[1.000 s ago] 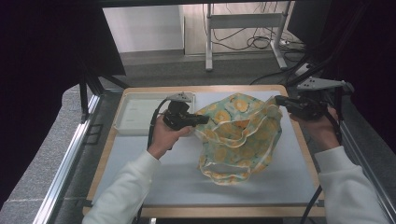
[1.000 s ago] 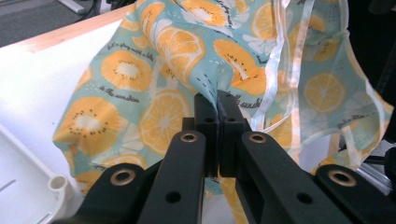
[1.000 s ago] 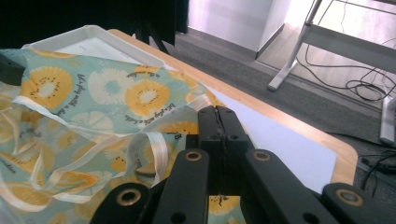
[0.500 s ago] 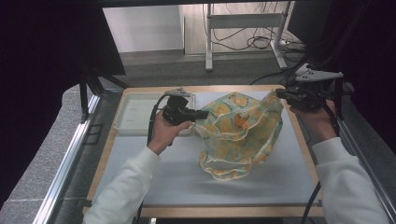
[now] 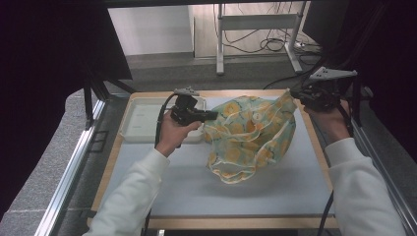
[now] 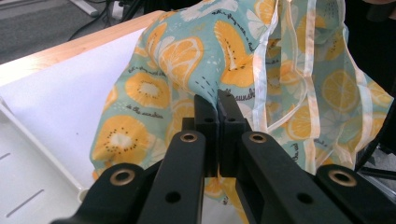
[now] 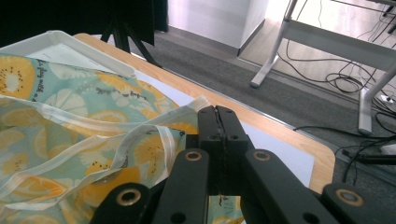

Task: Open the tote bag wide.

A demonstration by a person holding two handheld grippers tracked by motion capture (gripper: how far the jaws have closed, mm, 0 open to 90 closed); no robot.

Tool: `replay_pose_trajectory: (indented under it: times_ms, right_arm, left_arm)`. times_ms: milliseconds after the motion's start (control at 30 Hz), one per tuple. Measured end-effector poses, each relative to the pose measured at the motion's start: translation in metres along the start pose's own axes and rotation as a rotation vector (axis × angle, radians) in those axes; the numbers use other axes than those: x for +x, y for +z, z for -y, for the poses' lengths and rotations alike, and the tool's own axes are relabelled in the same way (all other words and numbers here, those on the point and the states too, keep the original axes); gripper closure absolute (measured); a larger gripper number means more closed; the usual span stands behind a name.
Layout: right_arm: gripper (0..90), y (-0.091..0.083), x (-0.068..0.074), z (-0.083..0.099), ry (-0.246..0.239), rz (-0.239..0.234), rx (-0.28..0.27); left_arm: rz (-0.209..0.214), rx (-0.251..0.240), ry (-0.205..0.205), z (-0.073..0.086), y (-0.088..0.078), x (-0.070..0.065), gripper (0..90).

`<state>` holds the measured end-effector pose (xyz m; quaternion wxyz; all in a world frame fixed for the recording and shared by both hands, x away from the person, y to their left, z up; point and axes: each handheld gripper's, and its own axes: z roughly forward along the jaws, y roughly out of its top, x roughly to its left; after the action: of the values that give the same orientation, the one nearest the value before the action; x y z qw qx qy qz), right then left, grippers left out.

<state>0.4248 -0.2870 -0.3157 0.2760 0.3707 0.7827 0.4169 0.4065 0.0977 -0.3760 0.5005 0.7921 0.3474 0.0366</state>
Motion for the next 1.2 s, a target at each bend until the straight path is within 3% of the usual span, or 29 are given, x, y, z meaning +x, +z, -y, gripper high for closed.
replay_pose_trajectory:
  times_ms: [300, 700, 933, 1200]
  right_arm:
    - [89.5, 0.015, -0.006, -0.002, 0.008, 0.028, 0.020]
    - [89.5, 0.022, -0.015, -0.003, 0.015, 0.047, 0.016]
    - [89.5, 0.039, -0.021, 0.000, 0.021, 0.065, 0.043]
    - [89.5, 0.049, -0.024, 0.000, 0.031, 0.072, 0.043]
  left_arm:
    - [-0.006, 0.001, -0.008, -0.004, 0.005, 0.003, 89.6]
    - [-0.014, -0.015, -0.025, -0.008, 0.010, 0.007, 89.6]
    - [-0.041, -0.015, -0.051, -0.012, 0.017, 0.018, 89.6]
    - [-0.030, -0.033, -0.093, -0.014, 0.020, 0.030, 89.6]
